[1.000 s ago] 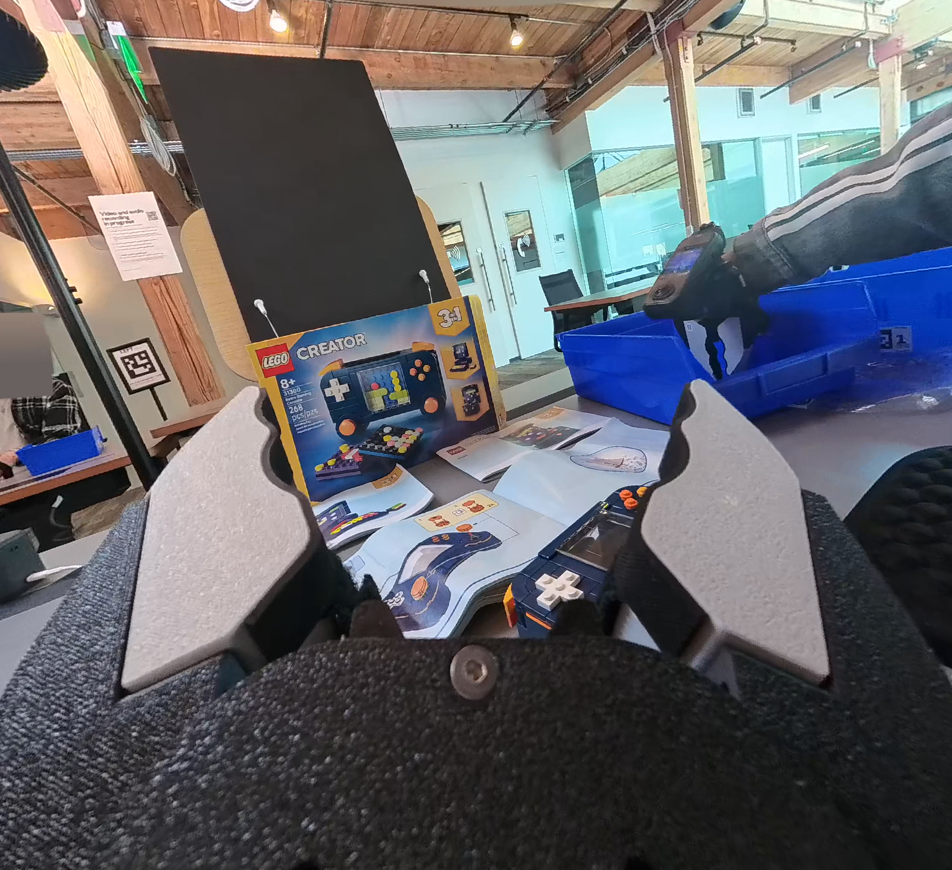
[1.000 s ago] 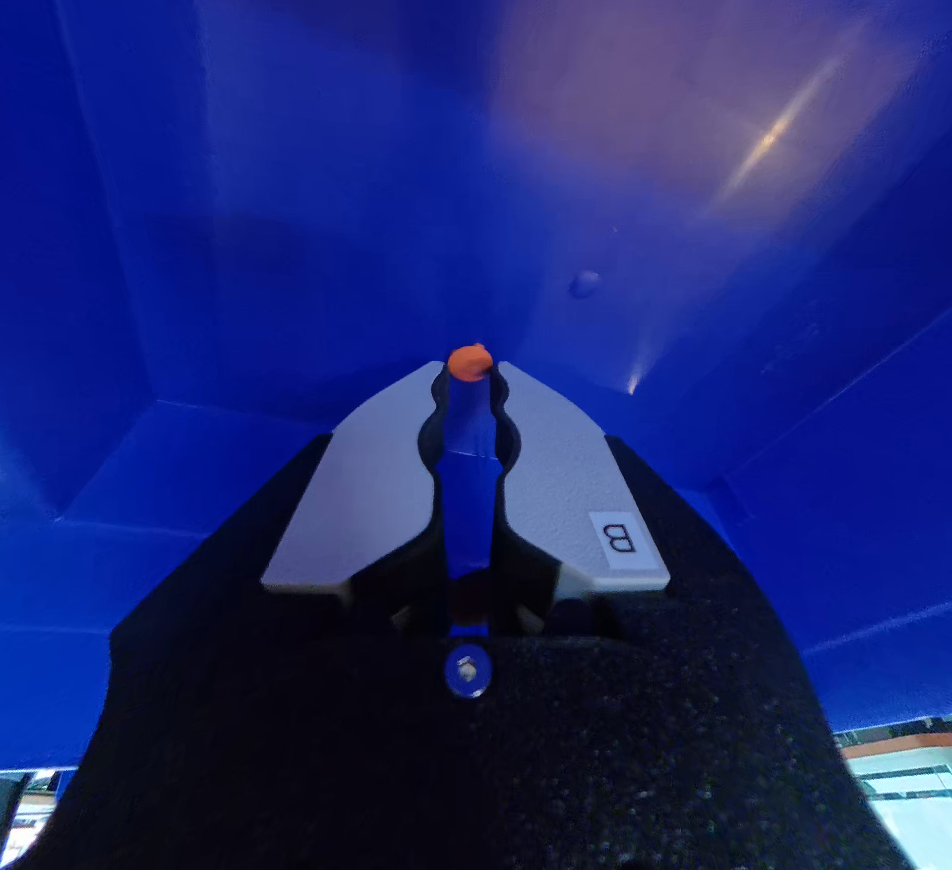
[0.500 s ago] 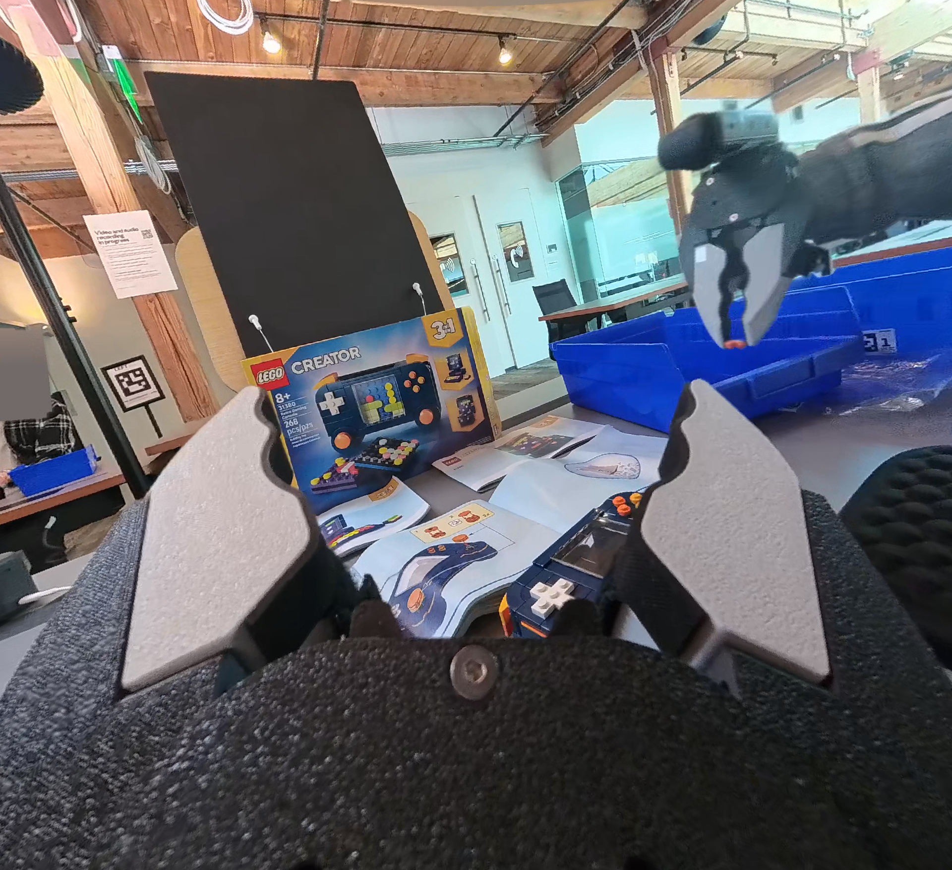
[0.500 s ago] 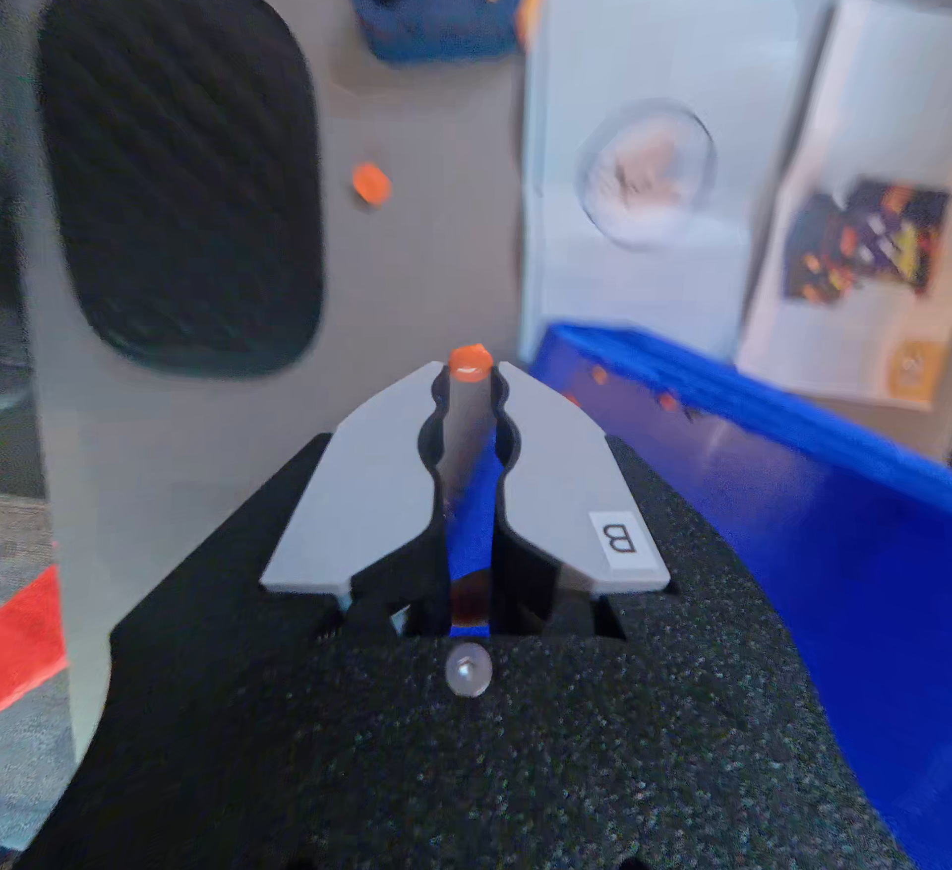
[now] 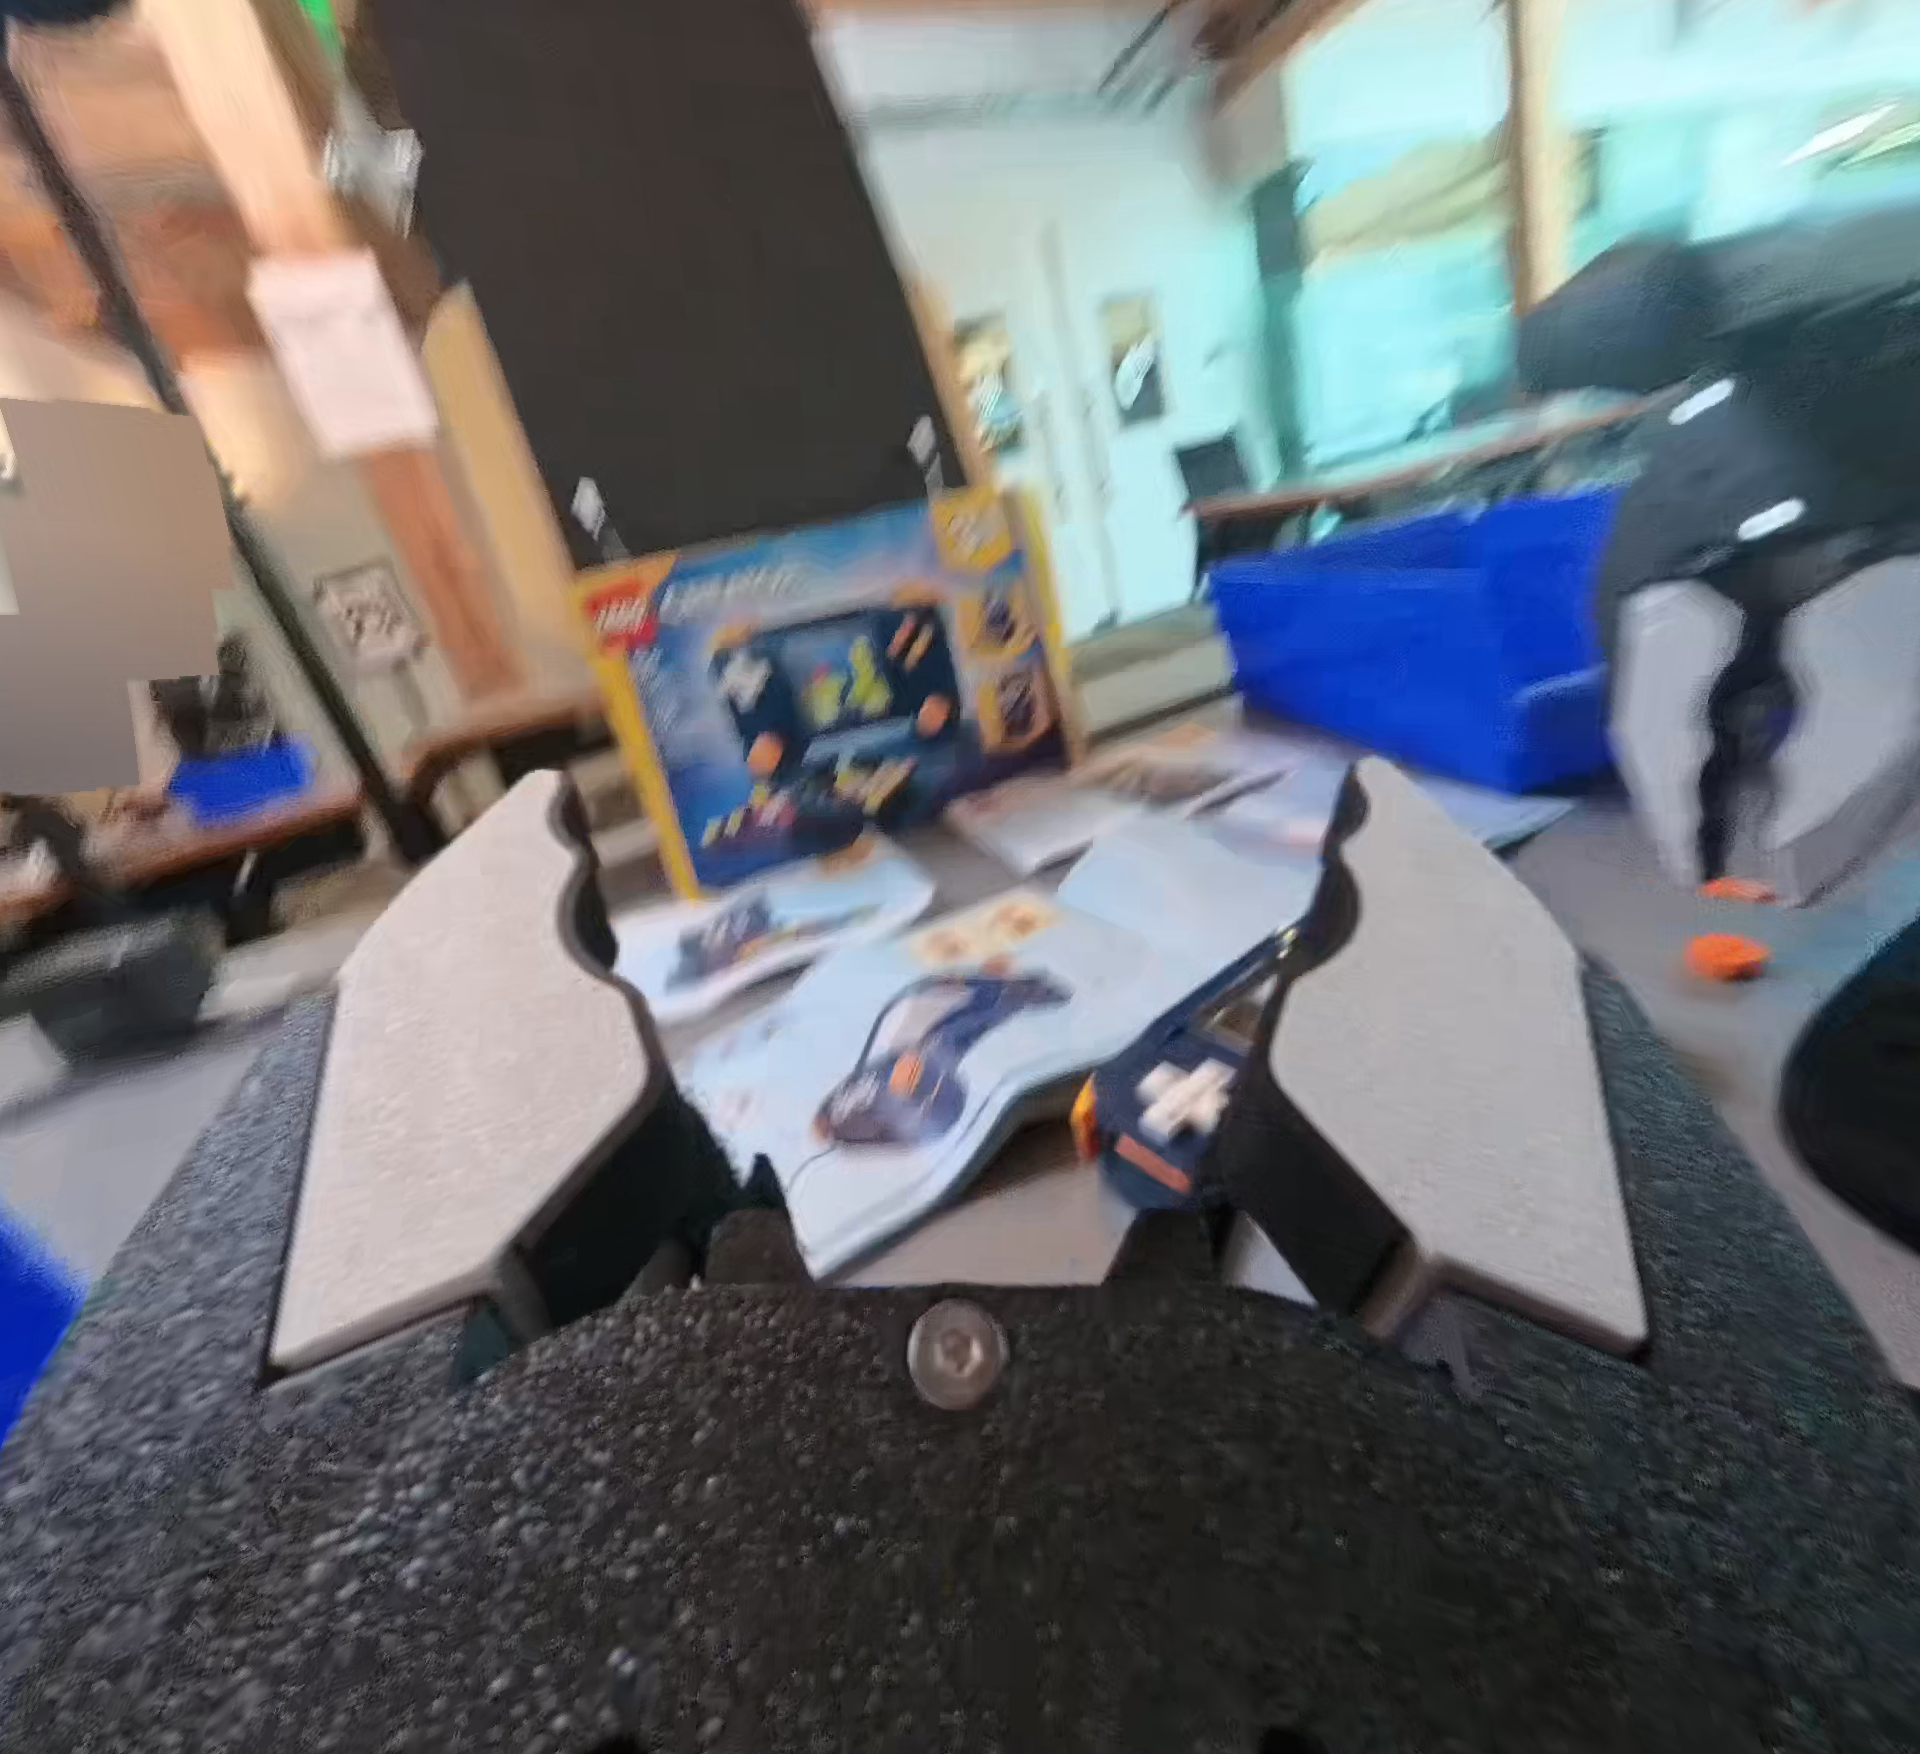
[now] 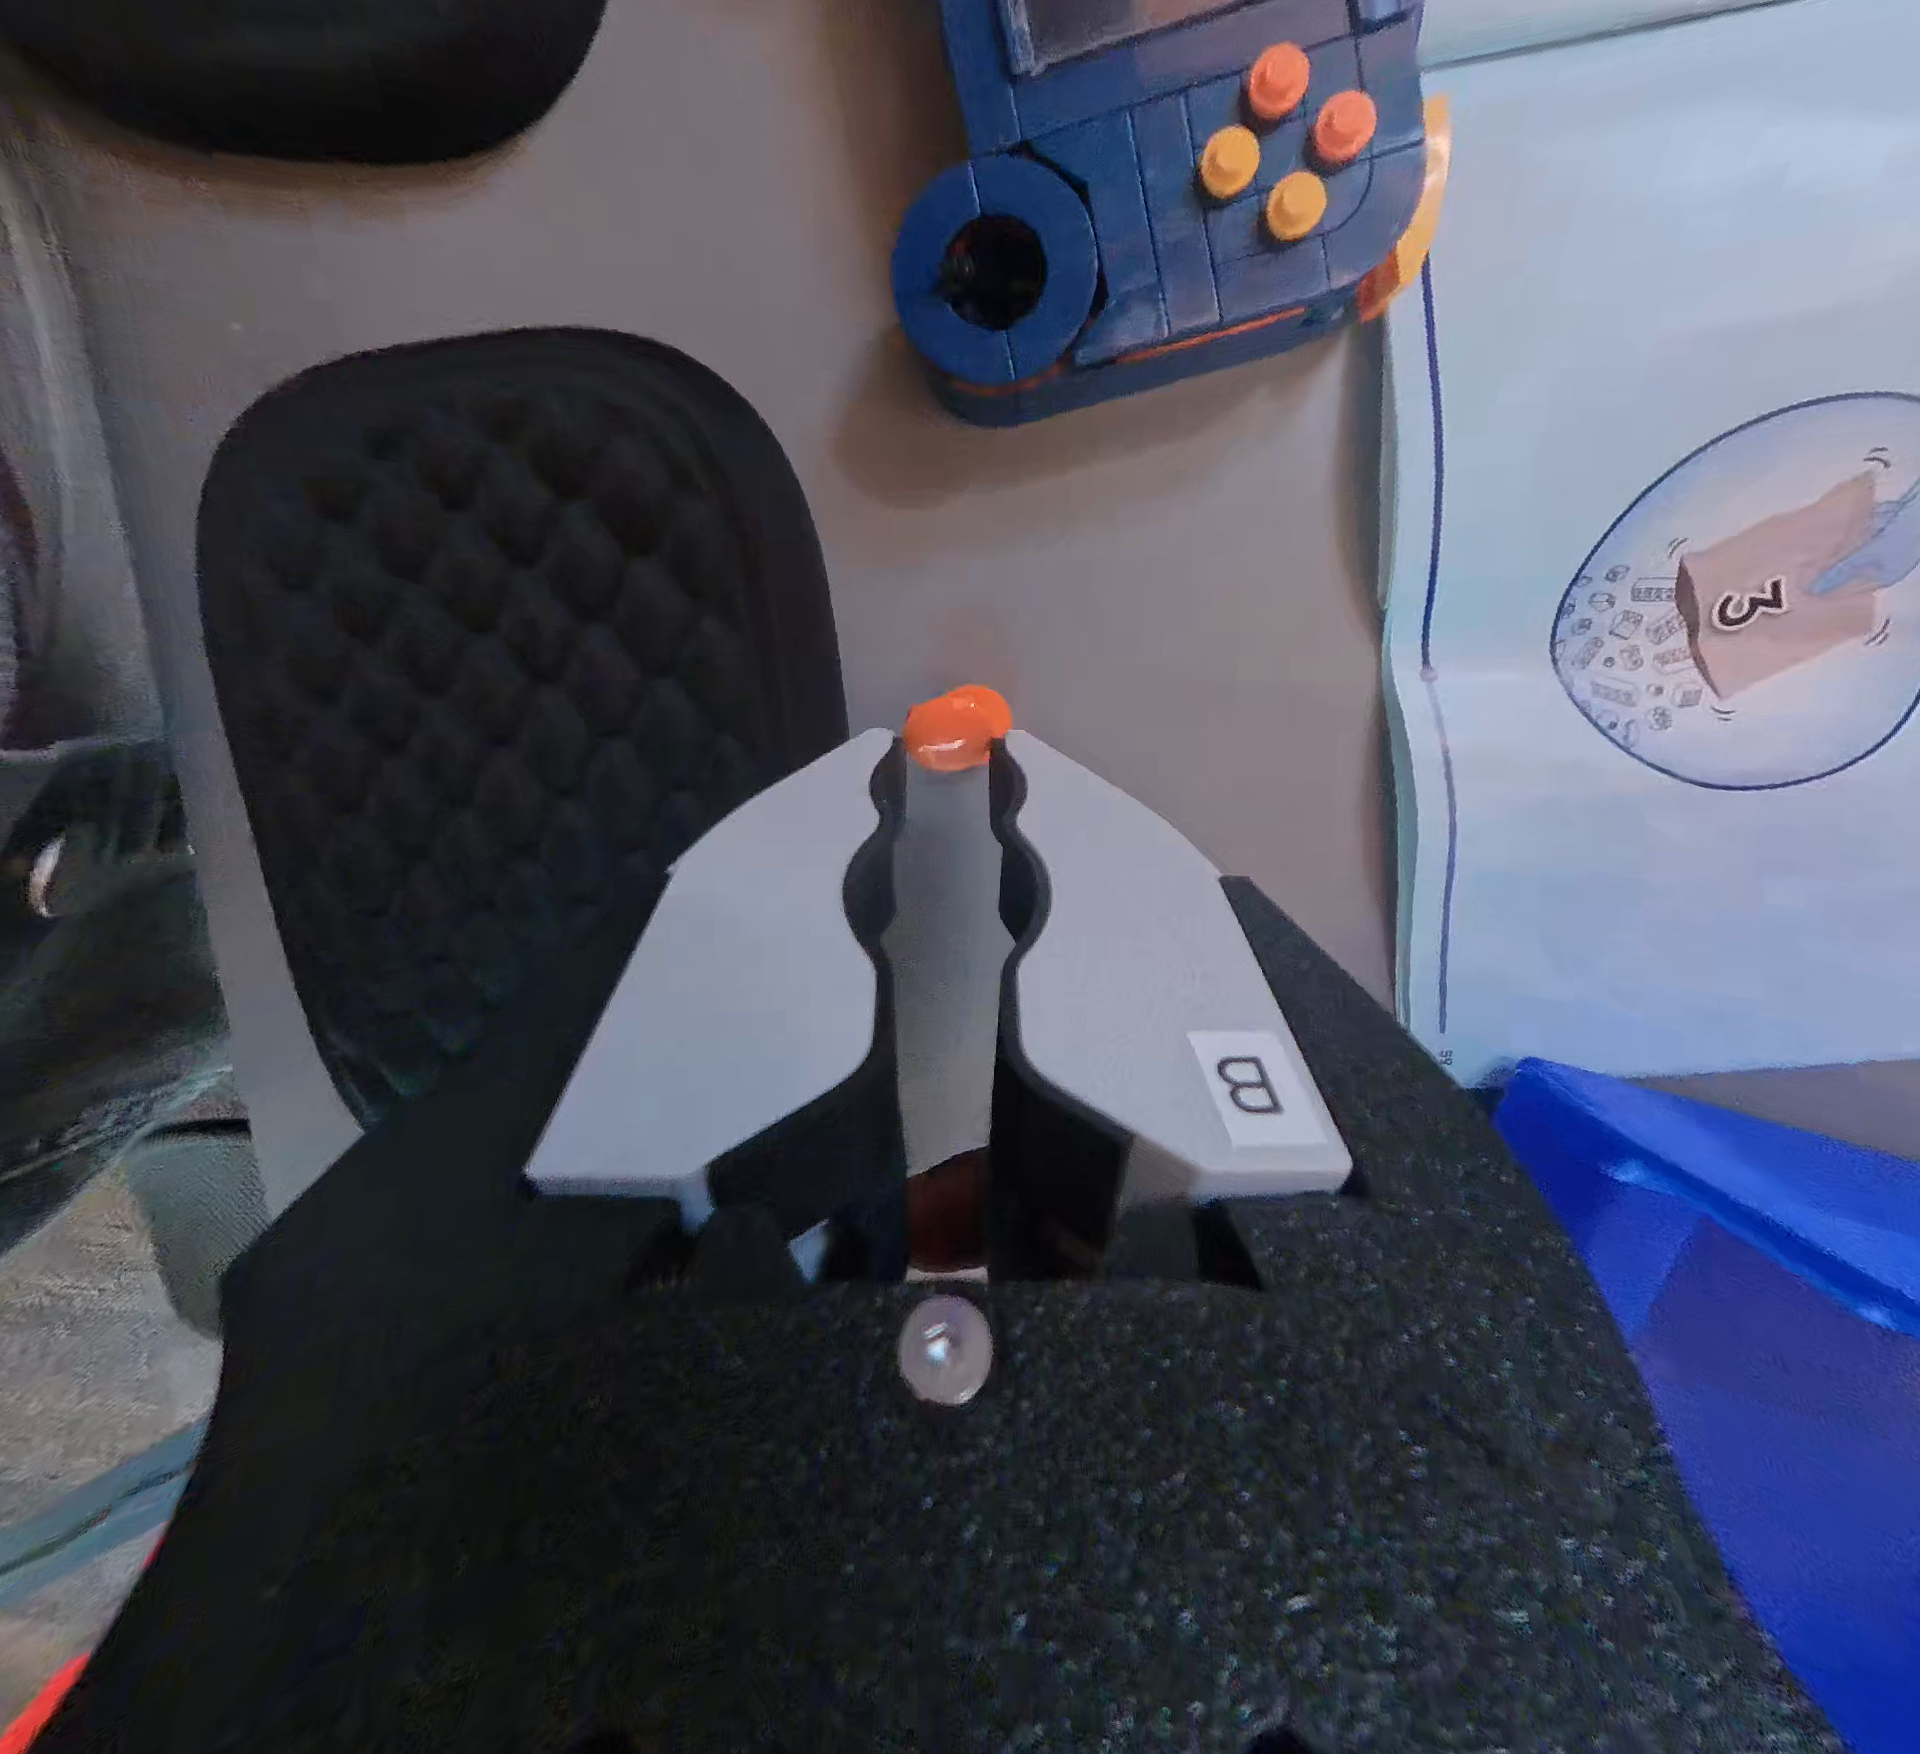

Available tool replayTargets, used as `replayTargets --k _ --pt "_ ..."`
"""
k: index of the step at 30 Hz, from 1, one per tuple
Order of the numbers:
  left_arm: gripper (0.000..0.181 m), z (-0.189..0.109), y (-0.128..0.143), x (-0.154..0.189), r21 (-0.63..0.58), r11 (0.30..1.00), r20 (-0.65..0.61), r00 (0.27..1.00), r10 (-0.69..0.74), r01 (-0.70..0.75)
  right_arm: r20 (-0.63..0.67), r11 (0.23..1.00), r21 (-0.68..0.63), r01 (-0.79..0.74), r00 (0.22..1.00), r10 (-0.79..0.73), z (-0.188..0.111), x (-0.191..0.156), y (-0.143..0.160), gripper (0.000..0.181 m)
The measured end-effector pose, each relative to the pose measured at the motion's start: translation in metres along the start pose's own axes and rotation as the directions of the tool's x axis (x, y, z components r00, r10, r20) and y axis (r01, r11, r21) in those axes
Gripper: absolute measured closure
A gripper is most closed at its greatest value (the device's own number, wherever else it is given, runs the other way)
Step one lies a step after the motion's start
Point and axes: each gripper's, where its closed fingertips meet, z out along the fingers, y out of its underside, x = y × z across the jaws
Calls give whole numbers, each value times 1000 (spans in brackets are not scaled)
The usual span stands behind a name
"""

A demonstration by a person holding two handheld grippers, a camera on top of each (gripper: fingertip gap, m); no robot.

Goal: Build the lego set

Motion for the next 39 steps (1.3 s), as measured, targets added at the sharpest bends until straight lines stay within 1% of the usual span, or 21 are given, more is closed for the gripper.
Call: replayTargets --k 1,2,3,5,7,10,12,14,17,20,23,24,25,26,28,30,33,34,36,39 --pt "41 1 9 -10 -49 998 33 998 -45 47 -1 1000 18 -19 1000 19 -2 -1 -3 167" --pt "38 0 7 -19 -32 993 58 992 -113 115 1 998 48 -38 999 38 -5 -2 -7 167" --pt "40 -4 4 -27 7 985 80 982 -170 170 6 994 87 -59 998 58 -8 -2 -12 167" --pt "40 -11 0 -37 50 974 99 969 -227 223 25 987 117 -106 994 104 -12 -4 -15 167" --pt "40 -13 -2 -34 52 979 84 976 -201 197 -4 990 69 -122 992 123 -9 -1 -9 167" --pt "39 -10 -1 -22 26 986 24 986 -163 163 -40 994 -40 -103 994 101 0 -2 -2 167" --pt "39 -11 -3 -21 37 984 11 984 -177 177 -84 988 -128 -84 994 73 5 1 5 167" --pt "39 -14 -6 -25 61 977 18 978 -207 205 -115 980 -187 -63 993 41 6 4 9 167" --pt "39 -17 -8 -29 82 969 23 971 -237 235 -119 977 -210 -40 993 15 7 4 7 167" --pt "39 -17 -8 -29 86 967 21 970 -243 240 -107 983 -182 -28 994 9 5 3 3 167" --pt "39 -18 -9 -28 90 967 16 971 -240 238 -85 993 -85 -76 994 69 0 4 -2 167" --pt "39 -18 -9 -27 91 967 14 971 -239 237 -56 995 -15 -97 994 96 -3 3 -8 167" --pt "39 -18 -10 -27 92 967 10 971 -239 237 -26 989 91 -115 993 118 -7 1 -18 167" --pt "39 -18 -10 -26 95 967 5 971 -239 237 23 966 219 -140 990 139 -13 -1 -31 167" --pt "39 -17 -12 -24 101 966 -6 971 -238 237 142 861 452 -232 972 187 -31 -3 -56 167" --pt "39 -17 -12 -22 102 968 -16 973 -230 230 249 753 584 -303 950 189 -44 -7 -70 167" --pt "39 -16 -12 -18 97 973 -27 978 -208 210 312 656 675 -337 937 160 -53 -11 -80 167" --pt "39 -16 -13 -16 94 975 -30 979 -200 202 322 640 684 -350 932 165 -53 -11 -81 167" --pt "40 -15 -13 -13 94 977 -44 982 -186 189 315 636 691 -343 935 162 -52 -12 -80 167" --pt "49 -17 -16 -9 90 983 -72 985 -155 161 316 613 712 -342 936 154 -53 -15 -81 167"
